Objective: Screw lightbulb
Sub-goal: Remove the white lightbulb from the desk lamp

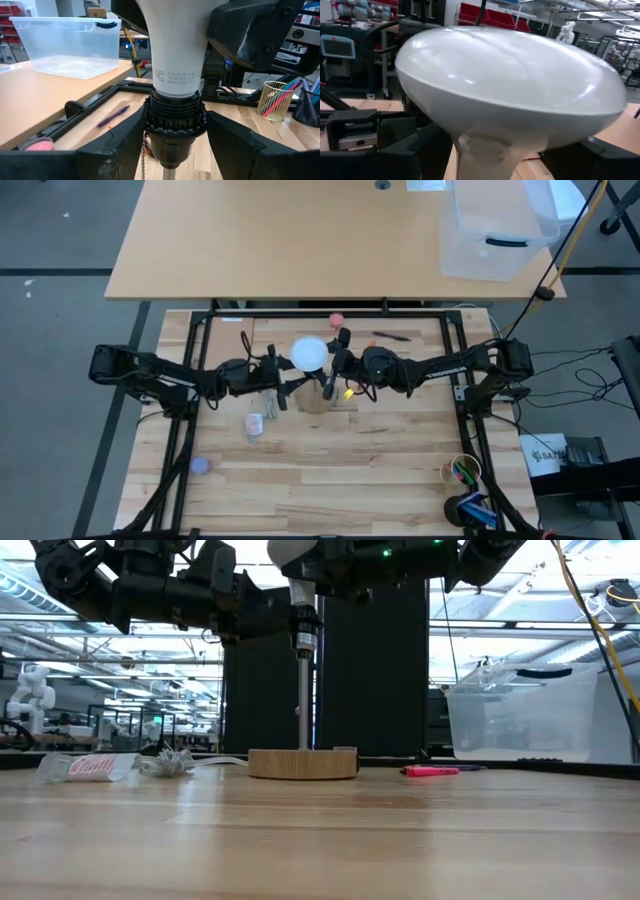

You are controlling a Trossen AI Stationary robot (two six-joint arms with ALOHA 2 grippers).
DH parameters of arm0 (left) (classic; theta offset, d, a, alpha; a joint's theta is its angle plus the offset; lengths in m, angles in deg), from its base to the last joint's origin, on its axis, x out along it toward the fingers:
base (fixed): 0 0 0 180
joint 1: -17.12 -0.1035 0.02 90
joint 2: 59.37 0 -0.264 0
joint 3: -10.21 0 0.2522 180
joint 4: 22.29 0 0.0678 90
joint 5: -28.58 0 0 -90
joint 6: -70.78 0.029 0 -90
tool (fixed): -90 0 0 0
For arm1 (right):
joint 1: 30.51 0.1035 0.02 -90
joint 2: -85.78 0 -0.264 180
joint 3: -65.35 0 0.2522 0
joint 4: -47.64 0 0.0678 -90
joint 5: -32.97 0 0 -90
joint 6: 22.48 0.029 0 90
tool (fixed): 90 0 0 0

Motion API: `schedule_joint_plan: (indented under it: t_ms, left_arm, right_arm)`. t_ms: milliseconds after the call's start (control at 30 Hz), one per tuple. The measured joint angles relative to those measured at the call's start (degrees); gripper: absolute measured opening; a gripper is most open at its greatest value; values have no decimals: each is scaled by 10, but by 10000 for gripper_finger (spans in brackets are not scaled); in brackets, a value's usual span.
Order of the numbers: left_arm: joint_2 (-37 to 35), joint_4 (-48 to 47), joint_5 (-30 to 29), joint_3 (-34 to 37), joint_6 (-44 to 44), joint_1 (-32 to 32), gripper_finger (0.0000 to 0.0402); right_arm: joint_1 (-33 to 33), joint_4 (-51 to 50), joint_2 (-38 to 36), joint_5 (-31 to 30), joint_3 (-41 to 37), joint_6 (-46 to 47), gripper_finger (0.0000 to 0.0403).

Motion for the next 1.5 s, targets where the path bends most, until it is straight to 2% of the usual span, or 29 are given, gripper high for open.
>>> schedule_joint_plan:
  t_ms: [233,467,567,733,833,1067,1267,1500]
  left_arm:
    - [0,3,30,0,2,0,215]
    - [0,5,70,0,2,0,215]
    - [1,7,84,0,0,-1,215]
    - [5,-8,128,3,0,0,215]
    - [3,-1,134,3,0,1,214]
    - [1,23,75,1,-11,0,214]
    - [4,5,75,1,-22,1,218]
    - [81,57,48,1,-21,1,236]
  right_arm:
    - [-1,-52,-24,31,0,-15,270]
    - [-11,-116,-66,109,1,-16,270]
    - [-18,-117,-67,125,0,-17,270]
    - [-37,-113,-67,191,0,1,270]
    - [-43,-104,-68,189,0,15,271]
    - [-43,-106,-68,178,1,21,295]
    - [-43,-106,-68,169,1,32,306]
    - [-43,-102,-68,154,1,32,306]
